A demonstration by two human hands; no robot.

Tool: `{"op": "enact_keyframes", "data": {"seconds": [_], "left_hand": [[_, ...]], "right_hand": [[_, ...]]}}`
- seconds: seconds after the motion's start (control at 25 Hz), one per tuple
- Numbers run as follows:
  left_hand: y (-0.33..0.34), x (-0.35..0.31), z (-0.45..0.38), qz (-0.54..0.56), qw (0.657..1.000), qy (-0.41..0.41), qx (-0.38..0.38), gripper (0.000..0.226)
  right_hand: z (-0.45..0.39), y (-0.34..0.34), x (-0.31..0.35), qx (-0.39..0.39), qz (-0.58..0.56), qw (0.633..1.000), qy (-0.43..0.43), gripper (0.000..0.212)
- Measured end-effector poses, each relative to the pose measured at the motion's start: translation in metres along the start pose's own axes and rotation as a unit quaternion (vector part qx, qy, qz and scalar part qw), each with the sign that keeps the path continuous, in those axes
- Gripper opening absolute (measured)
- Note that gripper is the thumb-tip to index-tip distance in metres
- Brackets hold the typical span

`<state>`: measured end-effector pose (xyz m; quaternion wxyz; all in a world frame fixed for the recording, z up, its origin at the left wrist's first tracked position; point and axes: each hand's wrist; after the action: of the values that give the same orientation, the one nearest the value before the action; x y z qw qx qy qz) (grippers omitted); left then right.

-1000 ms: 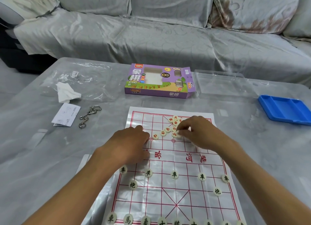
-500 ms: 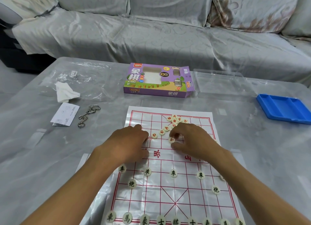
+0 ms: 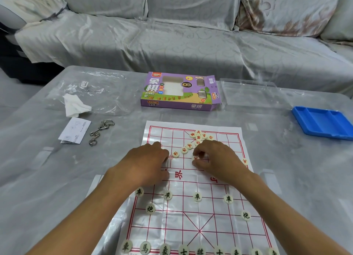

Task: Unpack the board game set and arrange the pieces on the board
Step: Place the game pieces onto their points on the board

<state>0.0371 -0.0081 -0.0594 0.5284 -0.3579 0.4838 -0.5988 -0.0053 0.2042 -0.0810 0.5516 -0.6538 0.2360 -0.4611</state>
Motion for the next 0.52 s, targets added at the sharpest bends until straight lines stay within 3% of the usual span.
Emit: {"op": "enact_keyframes", "data": {"seconds": [0.24,0.4,0.44,0.52], "left_hand": [[0.004,0.000,-0.002,0.016,1.000,-0.001,-0.012,0.039],[0.006,0.002,-0.002,0.038,0.999,-0.008,-0.012,0.050],[0.007,0.003,-0.003,0.031,0.999,-0.011,-0.013,0.051],[0.009,-0.001,-0.003,0.009,1.000,-0.012,-0.013,0.054]], "right_hand": [[0.002,-0.003,-0.001,0.001,-0.005,1.000,-0.010,0.025],[0.015,-0.029,-0.041,-0.115,-0.001,0.993,0.031,0.023],[0.020,-0.036,-0.056,-0.116,0.012,0.991,0.064,0.029],[0.031,-0.043,-0.077,-0.041,0.038,0.990,0.126,0.043]]}}
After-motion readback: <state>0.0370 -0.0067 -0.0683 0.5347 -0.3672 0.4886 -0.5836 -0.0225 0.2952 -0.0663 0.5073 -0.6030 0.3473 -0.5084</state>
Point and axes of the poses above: each hand's wrist, its own z-axis away from the middle knuckle, its own y-axis out of the palm, x = y × z, and after that the axes turned 3 degrees about -y, right-handed
